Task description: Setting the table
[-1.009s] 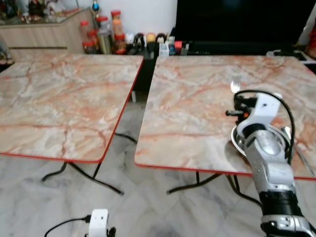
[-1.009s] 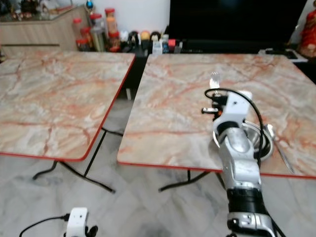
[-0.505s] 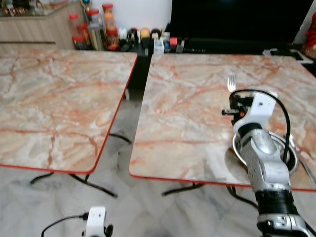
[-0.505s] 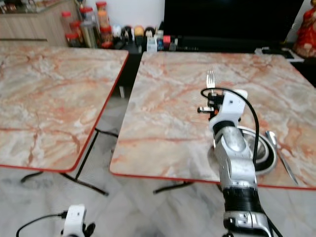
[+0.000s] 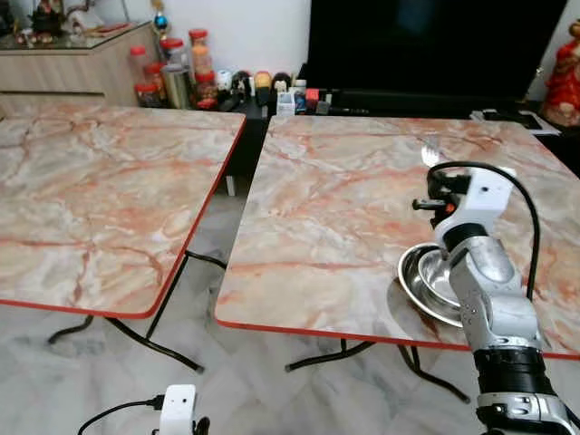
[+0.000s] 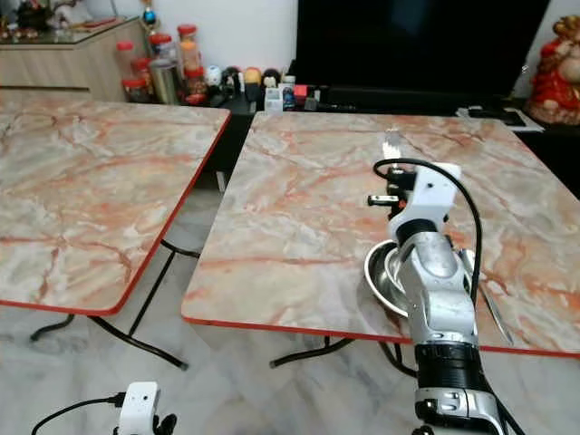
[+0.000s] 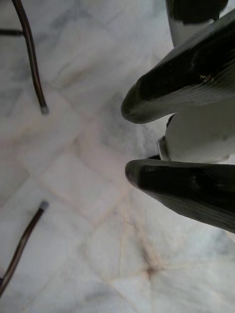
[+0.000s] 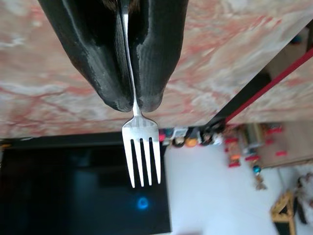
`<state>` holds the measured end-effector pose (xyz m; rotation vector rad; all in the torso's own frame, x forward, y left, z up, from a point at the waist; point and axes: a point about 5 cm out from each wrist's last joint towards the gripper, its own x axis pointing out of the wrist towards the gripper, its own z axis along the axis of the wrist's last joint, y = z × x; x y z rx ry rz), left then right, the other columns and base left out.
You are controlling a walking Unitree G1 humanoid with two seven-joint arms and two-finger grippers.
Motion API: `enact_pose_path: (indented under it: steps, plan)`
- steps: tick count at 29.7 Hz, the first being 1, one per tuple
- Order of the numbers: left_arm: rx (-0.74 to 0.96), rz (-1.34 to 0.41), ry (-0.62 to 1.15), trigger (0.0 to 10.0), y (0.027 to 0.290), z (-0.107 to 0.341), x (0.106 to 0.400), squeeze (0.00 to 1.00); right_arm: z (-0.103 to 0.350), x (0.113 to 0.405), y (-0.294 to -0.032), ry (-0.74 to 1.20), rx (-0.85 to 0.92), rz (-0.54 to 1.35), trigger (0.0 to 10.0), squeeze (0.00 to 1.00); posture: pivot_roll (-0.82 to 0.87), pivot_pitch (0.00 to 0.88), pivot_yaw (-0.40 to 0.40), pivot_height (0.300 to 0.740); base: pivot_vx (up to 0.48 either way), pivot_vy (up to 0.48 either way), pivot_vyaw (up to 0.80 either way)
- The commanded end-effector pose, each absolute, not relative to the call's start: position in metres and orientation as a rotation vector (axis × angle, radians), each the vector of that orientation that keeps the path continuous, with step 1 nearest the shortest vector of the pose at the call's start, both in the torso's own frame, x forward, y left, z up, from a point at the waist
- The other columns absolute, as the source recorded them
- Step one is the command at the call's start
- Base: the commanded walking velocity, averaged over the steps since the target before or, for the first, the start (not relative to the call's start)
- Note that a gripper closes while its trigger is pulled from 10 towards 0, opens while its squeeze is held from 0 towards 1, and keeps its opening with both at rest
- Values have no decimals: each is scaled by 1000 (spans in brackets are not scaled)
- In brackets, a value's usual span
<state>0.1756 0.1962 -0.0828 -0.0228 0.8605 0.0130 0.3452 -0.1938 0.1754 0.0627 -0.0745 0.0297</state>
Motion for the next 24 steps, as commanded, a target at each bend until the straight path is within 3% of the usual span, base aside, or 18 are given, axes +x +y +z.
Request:
enact_pose_path:
  steps: [1, 12, 24]
  plan:
    - [-9, 4, 861, 10000, 195, -82, 177, 0, 184, 346, -192, -100, 53, 42, 10000, 0, -6, 0, -13, 736, 266, -311, 0]
    - [-9, 1, 862, 10000, 195, -83, 176, 0, 184, 346, -190, -99, 50, 51, 10000, 0, -6, 0, -14, 736, 265, -312, 0]
    - [-40, 11, 847, 10000, 195, -82, 177, 0, 185, 346, -192, -101, 54, 41, 10000, 0, -8, 0, -16, 736, 0, -422, 0]
